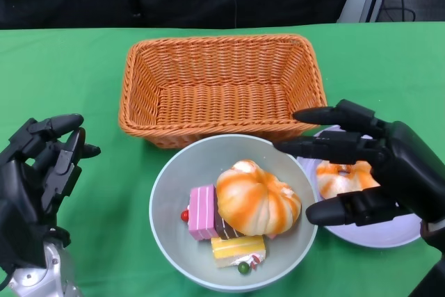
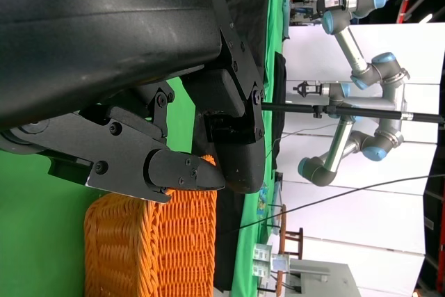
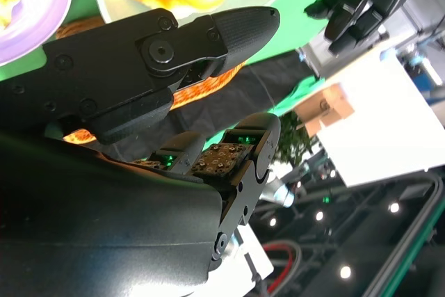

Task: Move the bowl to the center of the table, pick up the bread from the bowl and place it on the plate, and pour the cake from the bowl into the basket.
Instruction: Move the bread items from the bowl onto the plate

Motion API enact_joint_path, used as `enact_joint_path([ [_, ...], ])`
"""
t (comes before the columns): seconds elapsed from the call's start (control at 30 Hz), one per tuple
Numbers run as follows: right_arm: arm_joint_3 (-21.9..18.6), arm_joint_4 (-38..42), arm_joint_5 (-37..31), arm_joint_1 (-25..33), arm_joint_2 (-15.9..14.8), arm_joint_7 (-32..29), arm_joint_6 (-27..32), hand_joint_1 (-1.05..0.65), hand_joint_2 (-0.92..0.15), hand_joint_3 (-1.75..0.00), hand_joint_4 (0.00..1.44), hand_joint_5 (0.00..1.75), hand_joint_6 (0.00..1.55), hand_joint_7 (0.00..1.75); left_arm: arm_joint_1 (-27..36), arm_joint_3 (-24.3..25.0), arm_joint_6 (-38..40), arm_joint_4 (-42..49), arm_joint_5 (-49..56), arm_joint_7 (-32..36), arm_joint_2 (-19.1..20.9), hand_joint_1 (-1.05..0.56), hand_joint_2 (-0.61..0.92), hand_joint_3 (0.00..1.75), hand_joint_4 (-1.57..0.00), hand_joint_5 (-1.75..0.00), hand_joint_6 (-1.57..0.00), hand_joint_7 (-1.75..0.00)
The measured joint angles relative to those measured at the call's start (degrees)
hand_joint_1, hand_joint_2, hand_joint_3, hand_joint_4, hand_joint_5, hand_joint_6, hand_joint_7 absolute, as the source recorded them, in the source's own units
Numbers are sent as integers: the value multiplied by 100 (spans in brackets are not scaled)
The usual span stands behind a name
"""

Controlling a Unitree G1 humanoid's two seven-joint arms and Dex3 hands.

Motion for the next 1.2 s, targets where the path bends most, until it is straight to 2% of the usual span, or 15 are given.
enact_joint_path([
  [0.27,7,-170,-101,-51,466,366,213,-82,-92,-6,59,49,67,1,3,-55,0,6,107,128,1,-22,92,23,-84,-124,-95,-76],
  [0.53,73,-170,-413,-201,764,615,323,-84,-92,-8,62,47,68,1,7,-115,0,6,126,131,-7,-20,92,24,-84,-124,-95,-75],
  [0.93,78,-706,-1481,-191,765,660,862,-92,-92,-12,68,46,71,2,52,-176,-25,7,306,255,-21,-21,92,26,-82,-122,-95,-75],
  [1.2,89,-1123,-1802,-16,603,875,1412,-100,-92,-18,62,27,55,0,66,-184,-39,7,341,328,-20,-21,92,28,-82,-123,-94,-75],
])
